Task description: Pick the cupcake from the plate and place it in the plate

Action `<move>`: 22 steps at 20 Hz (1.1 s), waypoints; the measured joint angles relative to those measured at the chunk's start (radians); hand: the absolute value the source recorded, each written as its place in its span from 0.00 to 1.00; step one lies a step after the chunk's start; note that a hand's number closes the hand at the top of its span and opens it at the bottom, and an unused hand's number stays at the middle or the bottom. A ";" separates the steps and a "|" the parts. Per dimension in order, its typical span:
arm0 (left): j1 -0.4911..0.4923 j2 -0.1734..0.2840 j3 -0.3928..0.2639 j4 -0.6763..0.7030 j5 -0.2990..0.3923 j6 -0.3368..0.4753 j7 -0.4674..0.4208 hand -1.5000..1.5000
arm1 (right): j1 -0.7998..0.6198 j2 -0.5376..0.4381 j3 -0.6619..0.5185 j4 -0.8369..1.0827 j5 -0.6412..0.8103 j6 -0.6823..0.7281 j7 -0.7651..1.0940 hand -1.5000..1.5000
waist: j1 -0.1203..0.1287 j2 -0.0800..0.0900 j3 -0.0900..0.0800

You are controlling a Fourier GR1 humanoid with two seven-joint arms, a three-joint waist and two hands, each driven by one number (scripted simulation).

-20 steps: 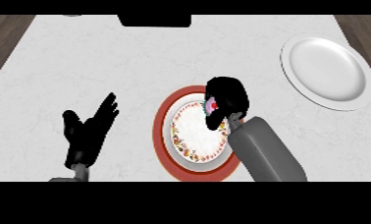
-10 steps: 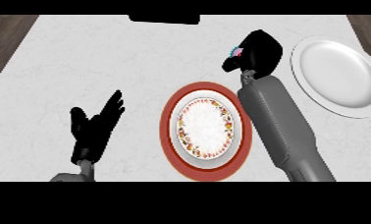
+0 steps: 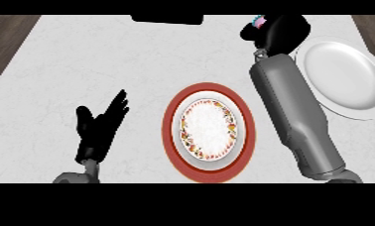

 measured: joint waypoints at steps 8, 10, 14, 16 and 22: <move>0.005 0.002 0.015 -0.001 0.004 0.008 -0.004 0.50 | 0.039 -0.020 -0.168 0.001 0.154 -0.214 -0.014 1.00 | -0.018 -0.004 0.002; 0.017 -0.004 0.011 -0.003 0.001 0.012 -0.009 0.50 | 0.061 -0.022 -0.210 0.015 0.192 -0.265 -0.017 1.00 | -0.022 -0.006 0.002; 0.020 -0.004 0.015 -0.015 0.001 0.017 0.001 0.50 | 0.103 -0.061 -0.304 0.036 0.262 -0.342 -0.023 1.00 | -0.030 -0.009 0.002; 0.026 -0.003 0.014 -0.017 0.001 0.014 -0.005 0.50 | 0.128 -0.079 -0.353 0.053 0.285 -0.388 -0.031 1.00 | -0.032 -0.009 0.002; 0.021 -0.007 0.018 0.001 -0.001 0.015 -0.010 0.50 | 0.165 -0.152 -0.479 0.143 0.265 -0.523 -0.052 1.00 | -0.037 -0.010 0.003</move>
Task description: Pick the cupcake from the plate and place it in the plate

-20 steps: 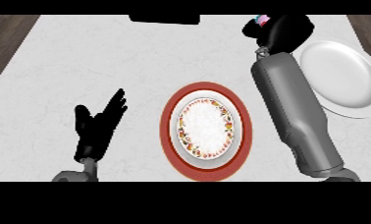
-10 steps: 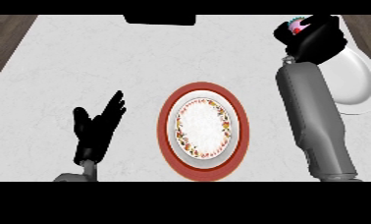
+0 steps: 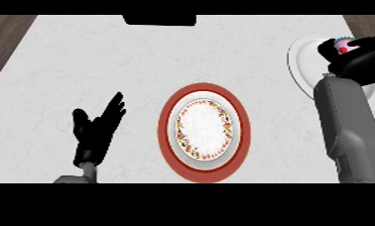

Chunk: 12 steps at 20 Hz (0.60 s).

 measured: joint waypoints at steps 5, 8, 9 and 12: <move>0.004 -0.002 0.001 -0.007 0.000 -0.001 0.005 0.50 | 0.004 -0.090 -0.053 0.120 -0.104 -0.104 -0.065 1.00 | -0.001 -0.003 0.001; 0.002 0.002 0.009 -0.004 0.005 -0.008 0.002 0.50 | -0.015 -0.141 -0.080 0.194 -0.195 -0.134 -0.104 1.00 | 0.000 -0.003 0.001; -0.004 0.004 0.012 -0.006 0.007 -0.008 0.008 0.50 | -0.023 -0.150 -0.094 0.219 -0.233 -0.125 -0.105 0.00 | -0.001 -0.003 0.001; 0.003 0.004 0.011 -0.007 0.007 -0.012 0.002 0.50 | -0.025 -0.170 -0.122 0.301 -0.333 -0.087 -0.134 0.00 | 0.000 -0.003 0.002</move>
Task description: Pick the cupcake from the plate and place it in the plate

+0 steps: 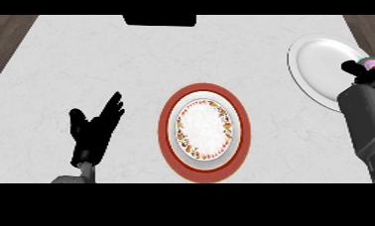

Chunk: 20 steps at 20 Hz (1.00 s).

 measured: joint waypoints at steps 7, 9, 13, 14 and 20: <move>-0.005 -0.004 -0.001 0.000 0.000 -0.002 0.002 0.50 | 0.000 -0.014 -0.057 0.044 -0.281 0.041 -0.279 0.00 | 0.002 0.003 0.005; 0.006 -0.005 -0.003 -0.008 0.001 -0.002 0.001 0.50 | 0.013 -0.007 -0.069 0.018 -0.357 0.032 -0.378 0.00 | 0.002 0.002 0.005; 0.011 -0.004 0.003 0.001 0.001 -0.003 -0.012 0.50 | 0.029 0.017 -0.088 -0.071 -0.499 0.007 -0.560 0.00 | -0.001 0.001 0.005; 0.008 -0.004 0.002 -0.001 0.000 -0.004 -0.010 0.50 | 0.035 0.027 -0.094 -0.095 -0.538 -0.001 -0.600 0.00 | -0.002 0.001 0.005; 0.002 -0.007 0.010 0.003 -0.004 0.008 0.001 0.50 | 0.113 0.066 -0.132 -0.261 -0.827 0.021 -0.839 0.00 | -0.017 -0.005 0.002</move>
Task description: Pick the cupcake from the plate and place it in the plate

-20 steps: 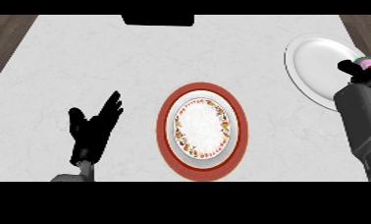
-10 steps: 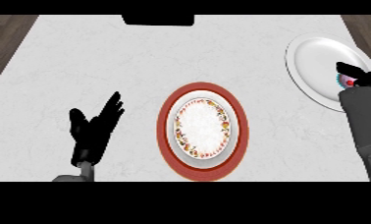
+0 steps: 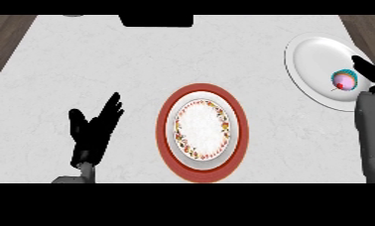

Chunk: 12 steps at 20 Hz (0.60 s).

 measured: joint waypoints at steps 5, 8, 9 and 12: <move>-0.004 0.007 0.018 0.013 0.009 -0.006 -0.001 0.50 | 0.119 0.075 -0.006 -0.167 -0.229 0.156 -0.187 0.00 | -0.017 -0.008 -0.003; 0.005 0.006 0.020 0.022 0.004 -0.009 -0.017 0.50 | 0.199 0.125 0.006 -0.246 -0.321 0.240 -0.265 0.00 | -0.020 -0.010 -0.005; 0.009 0.010 0.024 0.022 0.006 -0.013 -0.015 0.50 | 0.233 0.149 0.016 -0.280 -0.341 0.265 -0.282 0.00 | -0.021 -0.011 -0.006; 0.023 0.015 0.024 0.009 0.006 -0.024 -0.011 0.50 | 0.323 0.208 0.065 -0.384 -0.369 0.316 -0.282 0.00 | -0.022 -0.012 -0.006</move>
